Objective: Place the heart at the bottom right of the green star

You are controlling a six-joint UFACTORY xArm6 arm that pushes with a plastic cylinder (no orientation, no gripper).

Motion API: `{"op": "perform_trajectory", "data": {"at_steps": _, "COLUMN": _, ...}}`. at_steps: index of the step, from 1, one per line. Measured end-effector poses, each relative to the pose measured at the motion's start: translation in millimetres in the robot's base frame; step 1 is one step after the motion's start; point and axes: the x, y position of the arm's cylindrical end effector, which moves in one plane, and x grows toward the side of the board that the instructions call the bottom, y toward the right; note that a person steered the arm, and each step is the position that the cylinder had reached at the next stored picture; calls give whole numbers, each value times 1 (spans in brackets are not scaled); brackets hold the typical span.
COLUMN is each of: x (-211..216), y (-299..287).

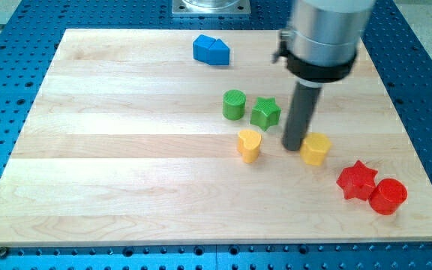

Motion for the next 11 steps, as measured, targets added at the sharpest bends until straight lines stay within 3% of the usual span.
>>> {"op": "perform_trajectory", "data": {"at_steps": 2, "x": -10, "y": 23}}
{"op": "perform_trajectory", "data": {"at_steps": 3, "x": 10, "y": 23}}
{"op": "perform_trajectory", "data": {"at_steps": 4, "x": 10, "y": -23}}
{"op": "perform_trajectory", "data": {"at_steps": 6, "x": 76, "y": -132}}
{"op": "perform_trajectory", "data": {"at_steps": 7, "x": 64, "y": -178}}
{"op": "perform_trajectory", "data": {"at_steps": 8, "x": 22, "y": -184}}
{"op": "perform_trajectory", "data": {"at_steps": 11, "x": 15, "y": -49}}
